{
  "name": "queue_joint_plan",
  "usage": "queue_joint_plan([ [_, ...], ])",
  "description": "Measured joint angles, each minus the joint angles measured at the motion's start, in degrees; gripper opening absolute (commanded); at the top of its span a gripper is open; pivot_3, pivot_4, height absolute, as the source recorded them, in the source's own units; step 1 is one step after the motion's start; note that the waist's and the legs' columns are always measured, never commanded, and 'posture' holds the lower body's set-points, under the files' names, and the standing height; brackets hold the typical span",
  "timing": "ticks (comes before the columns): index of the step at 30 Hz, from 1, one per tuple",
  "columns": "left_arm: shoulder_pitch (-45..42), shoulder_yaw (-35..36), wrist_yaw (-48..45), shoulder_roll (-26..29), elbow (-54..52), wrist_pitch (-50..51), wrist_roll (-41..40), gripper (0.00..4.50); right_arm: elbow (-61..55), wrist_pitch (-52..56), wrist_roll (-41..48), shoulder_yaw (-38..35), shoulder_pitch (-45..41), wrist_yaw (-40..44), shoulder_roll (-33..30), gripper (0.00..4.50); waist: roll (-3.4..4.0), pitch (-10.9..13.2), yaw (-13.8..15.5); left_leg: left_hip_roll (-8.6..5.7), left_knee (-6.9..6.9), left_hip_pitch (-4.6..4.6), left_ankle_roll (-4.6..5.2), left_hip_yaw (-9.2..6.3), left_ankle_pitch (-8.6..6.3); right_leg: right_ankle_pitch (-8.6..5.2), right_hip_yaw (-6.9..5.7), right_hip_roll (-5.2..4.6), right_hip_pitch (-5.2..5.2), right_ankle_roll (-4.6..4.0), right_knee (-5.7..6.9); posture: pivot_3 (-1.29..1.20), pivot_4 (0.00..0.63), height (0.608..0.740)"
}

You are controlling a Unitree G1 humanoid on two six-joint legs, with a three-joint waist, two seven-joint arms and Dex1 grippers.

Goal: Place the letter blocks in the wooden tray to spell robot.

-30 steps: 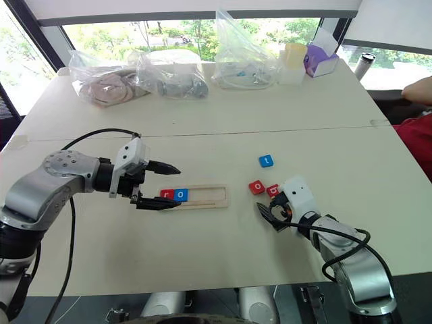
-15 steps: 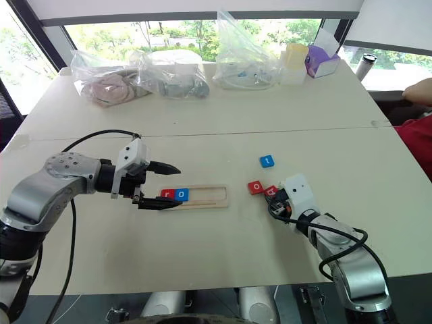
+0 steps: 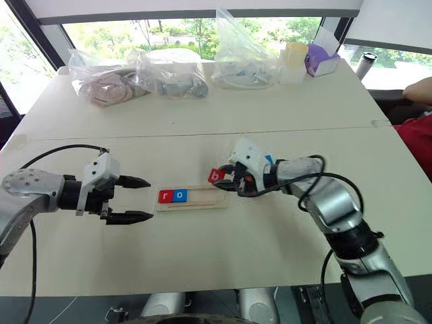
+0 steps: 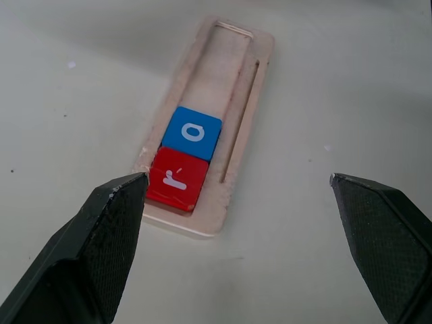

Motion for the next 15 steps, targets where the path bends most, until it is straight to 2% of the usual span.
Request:
queue_joint_plan([
  [4,4.04,5.04,1.7,1.17,-4.74,2.23,-2.34,4.5,9.47,-6.76,-3.31,4.86,-5.02,6.06,2.5,1.15,0.0,0.0,-0.07,-0.02,0.1,0.02,0.0,0.04,0.0,0.03,0.06,-0.06,0.02,0.05,0.0,0.0,0.15,0.74],
  [8,6.69,7.73,3.22,1.24,-7.57,3.97,-3.88,4.5,14.03,-10.02,-5.01,7.38,-7.55,10.19,4.87,1.15,0.0,0.0,0.05,-0.02,0.1,0.04,-0.01,0.02,0.01,0.03,0.04,0.01,0.03,0.03,0.05,0.0,0.15,0.74],
  [15,8.2,8.77,5.38,1.24,-8.09,4.66,-4.81,4.5,18.96,-13.03,-9.3,9.87,-8.8,11.75,9.0,1.15,0.0,0.0,-0.04,-0.04,0.1,0.07,-0.04,0.01,0.02,0.05,0.05,0.03,0.03,-0.01,0.08,0.0,0.15,0.74],
])
